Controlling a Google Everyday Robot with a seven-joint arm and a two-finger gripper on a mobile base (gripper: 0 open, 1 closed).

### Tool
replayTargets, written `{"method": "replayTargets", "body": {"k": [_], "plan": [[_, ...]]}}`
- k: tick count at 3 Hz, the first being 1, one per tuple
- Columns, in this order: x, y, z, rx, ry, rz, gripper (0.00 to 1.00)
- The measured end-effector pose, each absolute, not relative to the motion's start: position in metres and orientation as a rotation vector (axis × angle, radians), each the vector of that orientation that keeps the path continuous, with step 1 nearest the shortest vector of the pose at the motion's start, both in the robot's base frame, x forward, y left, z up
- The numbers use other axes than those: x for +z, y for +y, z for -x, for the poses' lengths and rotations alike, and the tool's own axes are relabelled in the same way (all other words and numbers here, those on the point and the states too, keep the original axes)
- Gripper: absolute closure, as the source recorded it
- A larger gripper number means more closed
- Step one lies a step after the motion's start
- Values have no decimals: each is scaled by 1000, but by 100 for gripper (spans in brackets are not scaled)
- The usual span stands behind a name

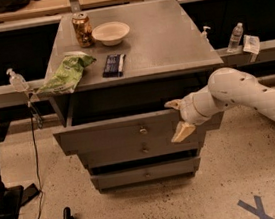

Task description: Open top drawer

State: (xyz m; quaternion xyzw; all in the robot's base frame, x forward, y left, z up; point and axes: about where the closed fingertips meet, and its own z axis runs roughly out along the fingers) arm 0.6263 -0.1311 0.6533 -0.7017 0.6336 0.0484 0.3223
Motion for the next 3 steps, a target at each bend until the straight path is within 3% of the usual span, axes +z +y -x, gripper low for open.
{"method": "replayTargets", "body": {"k": [3], "plan": [[693, -147, -572, 161, 1614, 1868, 28]]}}
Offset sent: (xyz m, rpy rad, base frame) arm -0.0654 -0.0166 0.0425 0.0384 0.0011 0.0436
